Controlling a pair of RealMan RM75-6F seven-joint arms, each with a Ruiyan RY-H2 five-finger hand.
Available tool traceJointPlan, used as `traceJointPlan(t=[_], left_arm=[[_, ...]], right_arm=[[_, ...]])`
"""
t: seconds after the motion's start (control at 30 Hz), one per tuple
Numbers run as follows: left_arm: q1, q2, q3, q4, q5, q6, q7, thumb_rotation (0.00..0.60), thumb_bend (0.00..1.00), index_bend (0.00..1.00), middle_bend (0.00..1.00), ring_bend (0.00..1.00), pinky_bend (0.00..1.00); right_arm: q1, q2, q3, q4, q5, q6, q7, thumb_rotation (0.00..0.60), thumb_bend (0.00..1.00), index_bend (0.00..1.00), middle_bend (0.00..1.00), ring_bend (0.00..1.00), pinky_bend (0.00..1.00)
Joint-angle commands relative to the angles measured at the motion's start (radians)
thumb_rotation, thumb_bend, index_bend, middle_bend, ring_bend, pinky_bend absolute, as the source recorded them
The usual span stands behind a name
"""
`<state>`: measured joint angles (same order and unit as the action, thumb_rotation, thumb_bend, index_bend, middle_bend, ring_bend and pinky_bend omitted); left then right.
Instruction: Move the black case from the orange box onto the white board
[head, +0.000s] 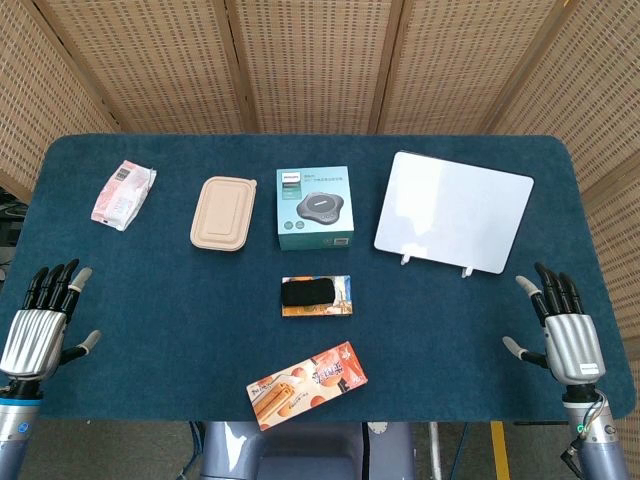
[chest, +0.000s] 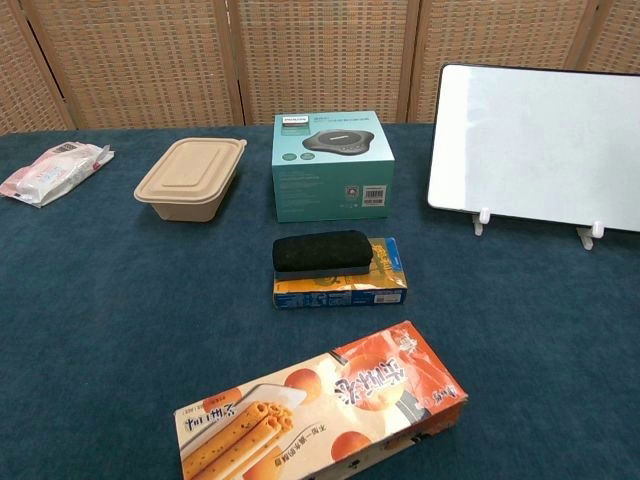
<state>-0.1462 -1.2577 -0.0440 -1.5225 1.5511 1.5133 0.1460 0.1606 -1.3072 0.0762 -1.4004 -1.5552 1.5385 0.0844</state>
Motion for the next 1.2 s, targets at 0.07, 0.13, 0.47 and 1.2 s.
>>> traceJointPlan(t=[0.07,0.13,0.47,1.2], left_arm=[[0.000,0.000,-0.002,0.000,-0.001,0.002,-0.001,0.600,0.22,0.00,0.00,0.00,0.00],[0.001,0.001,-0.003,-0.001,-0.003,0.003,-0.001,0.600,0.22,0.00,0.00,0.00,0.00],[-0.001,0.005,-0.002,0.000,-0.001,-0.003,-0.011,0.600,0.22,0.00,0.00,0.00,0.00],[0.004,0.008,-0.002,-0.006,0.003,0.006,-0.014,0.600,0.22,0.00,0.00,0.00,0.00]], right_arm=[[0.003,-0.002,0.000,-0.001,0.000,-0.008,-0.006,0.600,0.09,0.13,0.00,0.00,0.00],[0.004,-0.003,-0.001,0.000,-0.002,-0.011,-0.007,0.600,0.09,0.13,0.00,0.00,0.00],[0.000,0.005,0.000,-0.015,-0.003,-0.009,-0.011,0.600,0.09,0.13,0.00,0.00,0.00],[0.002,0.013,0.002,-0.034,0.001,-0.028,-0.011,0.600,0.10,0.13,0.00,0.00,0.00]])
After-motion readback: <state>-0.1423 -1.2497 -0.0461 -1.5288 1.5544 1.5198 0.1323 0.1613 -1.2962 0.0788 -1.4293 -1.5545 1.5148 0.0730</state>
